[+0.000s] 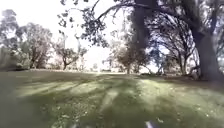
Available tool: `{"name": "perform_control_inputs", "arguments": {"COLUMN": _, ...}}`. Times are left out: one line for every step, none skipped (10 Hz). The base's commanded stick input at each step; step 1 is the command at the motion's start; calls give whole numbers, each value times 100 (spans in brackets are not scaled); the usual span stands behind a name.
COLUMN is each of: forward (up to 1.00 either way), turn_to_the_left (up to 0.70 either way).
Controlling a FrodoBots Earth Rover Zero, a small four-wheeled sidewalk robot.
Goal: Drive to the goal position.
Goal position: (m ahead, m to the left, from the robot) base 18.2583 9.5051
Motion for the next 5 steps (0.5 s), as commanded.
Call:
{"name": "perform_control_inputs", "arguments": {"forward": 70, "turn_to_the_left": 0}}
{"name": "perform_control_inputs", "arguments": {"forward": 70, "turn_to_the_left": 0}}
{"name": "perform_control_inputs", "arguments": {"forward": 70, "turn_to_the_left": 0}}
{"name": "perform_control_inputs", "arguments": {"forward": 70, "turn_to_the_left": 0}}
{"name": "perform_control_inputs", "arguments": {"forward": 70, "turn_to_the_left": 0}}
